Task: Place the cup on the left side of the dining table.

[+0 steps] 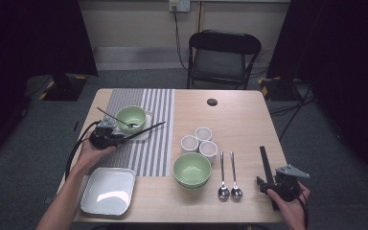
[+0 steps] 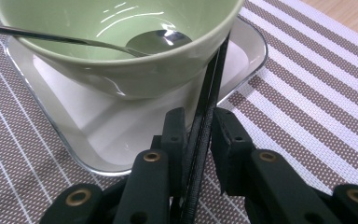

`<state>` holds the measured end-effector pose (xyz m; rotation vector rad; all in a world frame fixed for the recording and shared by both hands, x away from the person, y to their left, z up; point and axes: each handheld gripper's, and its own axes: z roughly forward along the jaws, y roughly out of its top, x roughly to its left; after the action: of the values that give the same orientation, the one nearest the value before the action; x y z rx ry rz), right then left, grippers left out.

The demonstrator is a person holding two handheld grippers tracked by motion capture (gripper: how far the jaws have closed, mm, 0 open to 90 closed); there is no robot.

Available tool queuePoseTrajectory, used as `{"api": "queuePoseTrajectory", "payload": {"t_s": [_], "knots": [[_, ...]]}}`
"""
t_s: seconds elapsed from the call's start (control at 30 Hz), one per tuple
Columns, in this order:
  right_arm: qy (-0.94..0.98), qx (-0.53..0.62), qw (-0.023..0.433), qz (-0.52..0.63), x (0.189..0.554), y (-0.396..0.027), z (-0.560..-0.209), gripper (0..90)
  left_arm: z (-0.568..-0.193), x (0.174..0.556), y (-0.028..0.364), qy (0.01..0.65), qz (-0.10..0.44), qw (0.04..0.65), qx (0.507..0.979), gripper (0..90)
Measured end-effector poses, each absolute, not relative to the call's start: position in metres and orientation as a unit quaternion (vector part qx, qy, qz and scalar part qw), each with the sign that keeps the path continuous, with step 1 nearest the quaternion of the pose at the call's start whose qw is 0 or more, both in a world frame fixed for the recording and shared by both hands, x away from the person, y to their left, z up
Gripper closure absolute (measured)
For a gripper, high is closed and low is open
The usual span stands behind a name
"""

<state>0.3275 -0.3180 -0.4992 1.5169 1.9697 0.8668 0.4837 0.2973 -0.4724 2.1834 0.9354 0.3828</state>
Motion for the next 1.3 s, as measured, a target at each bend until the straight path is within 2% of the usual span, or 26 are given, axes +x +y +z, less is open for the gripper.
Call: {"api": "queuePoseTrajectory", "payload": {"t_s": [0.23,0.3,1.3], "knots": [[0.724,0.558,0.252,0.318,0.327,-0.318,-0.499,17.5,-0.472,0.486,0.299,0.364,0.146,0.364,0.845,74.4],[0.724,0.558,0.252,0.319,0.327,-0.318,-0.499,17.5,-0.471,0.486,0.299,0.366,0.153,0.361,0.844,70.8],[0.725,0.556,0.252,0.319,0.327,-0.318,-0.499,17.4,-0.472,0.49,0.311,0.382,0.147,0.367,0.835,73.4]]}}
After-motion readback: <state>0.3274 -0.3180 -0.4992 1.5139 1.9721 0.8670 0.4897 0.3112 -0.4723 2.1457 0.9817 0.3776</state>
